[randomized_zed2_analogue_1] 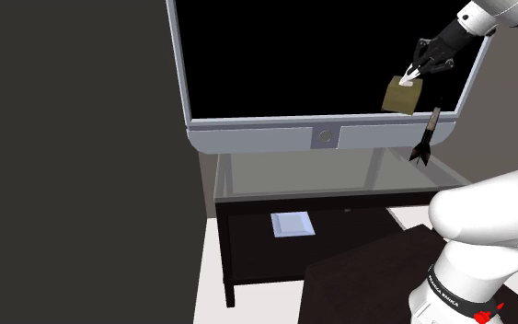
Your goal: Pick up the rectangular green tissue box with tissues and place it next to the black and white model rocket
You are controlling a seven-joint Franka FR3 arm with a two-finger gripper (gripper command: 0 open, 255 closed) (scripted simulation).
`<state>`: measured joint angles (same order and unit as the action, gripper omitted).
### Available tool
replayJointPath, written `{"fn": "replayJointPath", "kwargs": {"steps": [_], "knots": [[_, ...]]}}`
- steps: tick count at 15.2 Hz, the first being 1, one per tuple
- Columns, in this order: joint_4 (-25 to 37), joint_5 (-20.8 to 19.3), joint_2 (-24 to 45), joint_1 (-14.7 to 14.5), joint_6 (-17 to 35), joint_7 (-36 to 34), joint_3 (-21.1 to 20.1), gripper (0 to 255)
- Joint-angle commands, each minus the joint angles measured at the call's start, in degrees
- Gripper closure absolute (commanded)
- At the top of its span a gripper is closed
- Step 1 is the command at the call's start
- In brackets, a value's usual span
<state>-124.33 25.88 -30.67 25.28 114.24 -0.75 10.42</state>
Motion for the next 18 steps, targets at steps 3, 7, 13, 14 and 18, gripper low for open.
{"fn": "replayJointPath", "kwargs": {"steps": [3,7,13,14,18], "knots": [[-3.34,0.48,-0.56,-0.02,2.59,1.25,-0.05,255],[-6.44,1.08,-0.79,-0.11,5.2,2.65,0.01,255],[-10.78,2.18,-0.77,-0.38,9.14,4.89,0.2,255],[-11.47,2.39,-0.73,-0.45,9.81,5.29,0.25,255],[-14.12,3.31,-0.42,-0.76,12.47,6.93,0.47,255]]}}
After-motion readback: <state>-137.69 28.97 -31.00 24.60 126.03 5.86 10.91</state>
